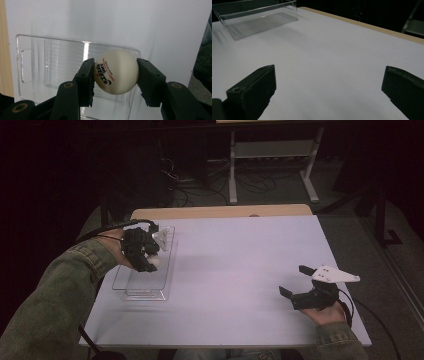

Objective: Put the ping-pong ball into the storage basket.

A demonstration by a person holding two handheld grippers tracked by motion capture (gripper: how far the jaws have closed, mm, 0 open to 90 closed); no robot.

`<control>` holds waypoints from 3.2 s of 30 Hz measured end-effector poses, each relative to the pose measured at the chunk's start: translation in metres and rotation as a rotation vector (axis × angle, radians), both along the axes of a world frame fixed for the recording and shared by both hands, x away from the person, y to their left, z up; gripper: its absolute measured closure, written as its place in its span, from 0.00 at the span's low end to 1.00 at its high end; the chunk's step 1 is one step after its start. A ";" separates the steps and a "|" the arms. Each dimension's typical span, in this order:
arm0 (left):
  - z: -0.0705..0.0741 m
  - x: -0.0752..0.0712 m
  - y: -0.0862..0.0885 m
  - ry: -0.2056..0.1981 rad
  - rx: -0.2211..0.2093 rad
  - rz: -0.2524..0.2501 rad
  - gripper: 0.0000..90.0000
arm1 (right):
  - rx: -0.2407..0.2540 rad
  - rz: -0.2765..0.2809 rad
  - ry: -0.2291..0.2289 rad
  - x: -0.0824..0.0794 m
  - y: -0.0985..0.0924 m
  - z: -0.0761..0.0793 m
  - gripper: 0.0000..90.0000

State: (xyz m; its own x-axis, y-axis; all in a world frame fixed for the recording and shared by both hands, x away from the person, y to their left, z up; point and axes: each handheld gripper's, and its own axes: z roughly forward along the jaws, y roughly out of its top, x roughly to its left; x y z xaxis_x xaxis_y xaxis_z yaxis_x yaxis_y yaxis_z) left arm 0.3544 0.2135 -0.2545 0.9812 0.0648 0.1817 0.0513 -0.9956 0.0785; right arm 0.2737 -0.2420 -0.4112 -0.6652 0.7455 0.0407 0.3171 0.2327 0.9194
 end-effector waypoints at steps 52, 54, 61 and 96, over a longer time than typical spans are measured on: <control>-0.070 0.010 0.009 0.081 0.005 0.028 0.56 | -0.038 0.020 0.016 0.002 0.007 -0.003 0.00; -0.072 0.010 0.010 0.087 0.001 0.033 0.56 | -0.044 0.019 0.015 0.001 0.007 -0.003 0.00; -0.080 0.012 0.010 0.092 0.006 0.026 0.56 | -0.041 0.018 0.012 0.001 0.007 -0.002 0.00; -0.114 0.031 0.014 0.142 0.042 0.072 0.54 | -0.049 0.015 0.008 -0.001 0.007 -0.001 0.00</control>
State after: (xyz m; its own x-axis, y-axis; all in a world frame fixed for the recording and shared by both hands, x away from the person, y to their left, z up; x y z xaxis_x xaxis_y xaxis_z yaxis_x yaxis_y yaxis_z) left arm 0.3853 0.2271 -0.3685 0.9903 0.1311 0.0453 0.1302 -0.9912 0.0234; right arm 0.2728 -0.2353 -0.4126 -0.6758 0.7370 0.0098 0.3209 0.2822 0.9041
